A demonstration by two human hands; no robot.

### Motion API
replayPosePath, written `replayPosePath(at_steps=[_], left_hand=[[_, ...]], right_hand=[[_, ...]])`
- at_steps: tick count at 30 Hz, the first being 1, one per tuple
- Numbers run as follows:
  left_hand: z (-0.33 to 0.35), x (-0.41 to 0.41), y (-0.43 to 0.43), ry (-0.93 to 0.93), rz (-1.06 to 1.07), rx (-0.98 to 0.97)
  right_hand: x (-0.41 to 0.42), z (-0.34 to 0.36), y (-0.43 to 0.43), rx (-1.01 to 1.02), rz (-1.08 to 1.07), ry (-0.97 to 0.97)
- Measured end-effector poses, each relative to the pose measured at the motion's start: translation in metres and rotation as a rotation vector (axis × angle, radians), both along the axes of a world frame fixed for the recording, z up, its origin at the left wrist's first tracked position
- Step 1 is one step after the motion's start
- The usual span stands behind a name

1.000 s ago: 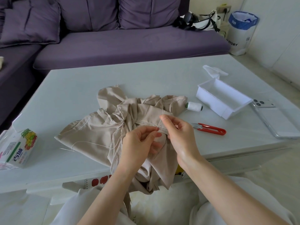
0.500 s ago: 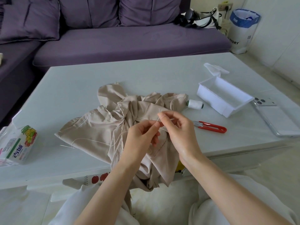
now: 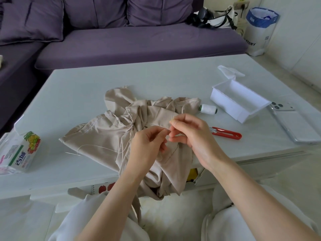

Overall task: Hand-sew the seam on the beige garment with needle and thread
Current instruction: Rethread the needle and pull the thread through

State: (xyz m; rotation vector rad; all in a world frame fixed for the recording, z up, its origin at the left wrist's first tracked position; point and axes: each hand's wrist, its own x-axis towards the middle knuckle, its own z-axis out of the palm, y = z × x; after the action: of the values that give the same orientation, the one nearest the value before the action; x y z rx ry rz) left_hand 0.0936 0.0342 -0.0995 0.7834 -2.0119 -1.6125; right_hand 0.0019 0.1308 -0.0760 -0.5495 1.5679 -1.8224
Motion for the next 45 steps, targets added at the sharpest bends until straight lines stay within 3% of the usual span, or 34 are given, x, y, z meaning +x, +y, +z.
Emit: replayPosePath(at_steps=[3,8,14,27,33,37,40,43,45], left_hand=[[-0.002,0.002,-0.002,-0.008,0.082,-0.252],[-0.002,0.005,-0.009,0.089,0.034,-0.58],[-0.003,0.002,-0.012,0.151,-0.048,-0.735],[-0.005,-0.003,-0.012,0.14,-0.083,-0.668],[-0.002,-0.007,-0.01,0.068,-0.12,-0.461],[-0.005,-0.007,-0.011,-0.062,-0.132,-0.403],[-0.008,-0.007,-0.013,-0.095,0.029,-0.455],[-0.003,-0.003,-0.01,0.01,0.259,-0.407],[0.002,0.0,-0.003,0.047,0.291,-0.367]], right_hand=[[-0.005,-0.001,0.005,0.073,-0.005,0.029],[-0.007,-0.004,0.011,0.204,0.007,0.01],[-0.005,-0.005,0.012,0.314,0.118,-0.022],[-0.007,-0.002,0.018,0.309,0.322,-0.153],[-0.004,-0.004,0.018,0.42,0.232,-0.071],[-0.004,-0.003,0.018,0.378,0.203,-0.124],[-0.004,-0.005,0.017,0.304,0.163,-0.184],[-0.006,-0.005,0.015,0.214,0.078,-0.279],[-0.007,-0.004,0.014,0.192,0.032,-0.307]])
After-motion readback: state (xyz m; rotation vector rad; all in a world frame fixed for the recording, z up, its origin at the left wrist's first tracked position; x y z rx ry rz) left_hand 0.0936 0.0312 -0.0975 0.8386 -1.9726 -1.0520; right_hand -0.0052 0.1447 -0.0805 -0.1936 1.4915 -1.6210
